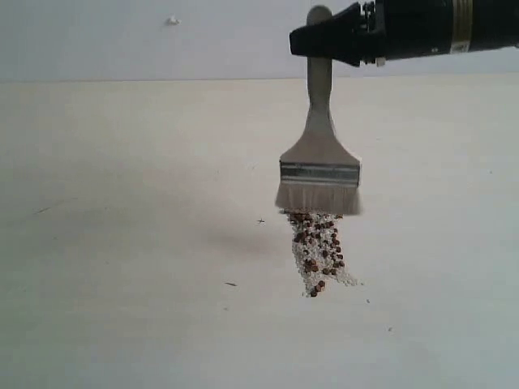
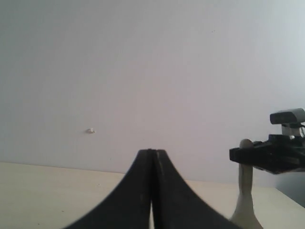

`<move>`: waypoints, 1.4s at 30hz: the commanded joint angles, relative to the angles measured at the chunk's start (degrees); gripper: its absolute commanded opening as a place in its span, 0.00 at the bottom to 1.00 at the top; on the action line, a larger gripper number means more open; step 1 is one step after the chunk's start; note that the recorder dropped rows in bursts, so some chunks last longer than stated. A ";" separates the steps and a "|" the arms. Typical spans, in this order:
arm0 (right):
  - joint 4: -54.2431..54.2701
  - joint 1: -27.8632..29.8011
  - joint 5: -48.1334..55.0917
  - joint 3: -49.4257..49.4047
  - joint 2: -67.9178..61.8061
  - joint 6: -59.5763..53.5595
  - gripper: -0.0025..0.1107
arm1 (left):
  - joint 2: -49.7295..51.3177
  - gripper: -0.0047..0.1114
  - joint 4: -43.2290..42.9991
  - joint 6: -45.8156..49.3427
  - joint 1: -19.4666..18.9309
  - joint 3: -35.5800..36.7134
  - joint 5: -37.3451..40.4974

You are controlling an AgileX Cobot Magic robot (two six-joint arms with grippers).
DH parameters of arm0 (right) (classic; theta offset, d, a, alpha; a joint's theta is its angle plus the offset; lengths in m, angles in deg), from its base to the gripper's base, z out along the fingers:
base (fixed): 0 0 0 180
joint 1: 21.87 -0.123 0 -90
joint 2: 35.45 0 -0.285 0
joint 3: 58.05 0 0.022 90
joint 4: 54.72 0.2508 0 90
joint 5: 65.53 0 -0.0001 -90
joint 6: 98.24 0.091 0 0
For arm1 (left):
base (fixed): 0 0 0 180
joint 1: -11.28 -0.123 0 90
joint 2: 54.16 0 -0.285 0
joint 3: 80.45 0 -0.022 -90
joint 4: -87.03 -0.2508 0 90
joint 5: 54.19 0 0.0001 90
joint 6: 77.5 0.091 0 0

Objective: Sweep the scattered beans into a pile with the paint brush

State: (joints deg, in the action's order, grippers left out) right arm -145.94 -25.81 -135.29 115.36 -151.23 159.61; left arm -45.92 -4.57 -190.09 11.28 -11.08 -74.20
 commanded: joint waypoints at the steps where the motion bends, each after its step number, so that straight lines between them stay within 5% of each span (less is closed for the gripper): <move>1: 2.70 -0.02 -0.20 -12.06 6.09 -6.41 0.02 | 0.13 0.04 0.08 0.03 -0.07 0.06 -0.23; 8: 2.38 -0.02 -0.20 -26.83 14.48 -11.93 0.02 | 0.13 0.04 0.08 0.03 -0.07 0.06 -0.23; 16: 2.72 -0.02 -0.20 -32.96 12.50 -20.31 0.02 | 0.13 0.04 0.08 0.03 -0.07 0.06 -0.23; 26: 5.72 -0.02 -0.20 -31.80 6.81 -36.60 0.02 | 0.13 0.04 0.08 0.03 -0.07 0.06 -0.23; 42: 5.23 -0.02 -0.20 -13.03 -7.66 -33.69 0.02 | 0.13 0.04 0.08 0.01 -0.07 0.06 -0.35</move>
State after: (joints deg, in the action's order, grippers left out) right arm -139.27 -25.81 -138.41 99.88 -156.98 125.99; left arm -45.92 -4.57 -190.09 11.28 -11.08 -74.20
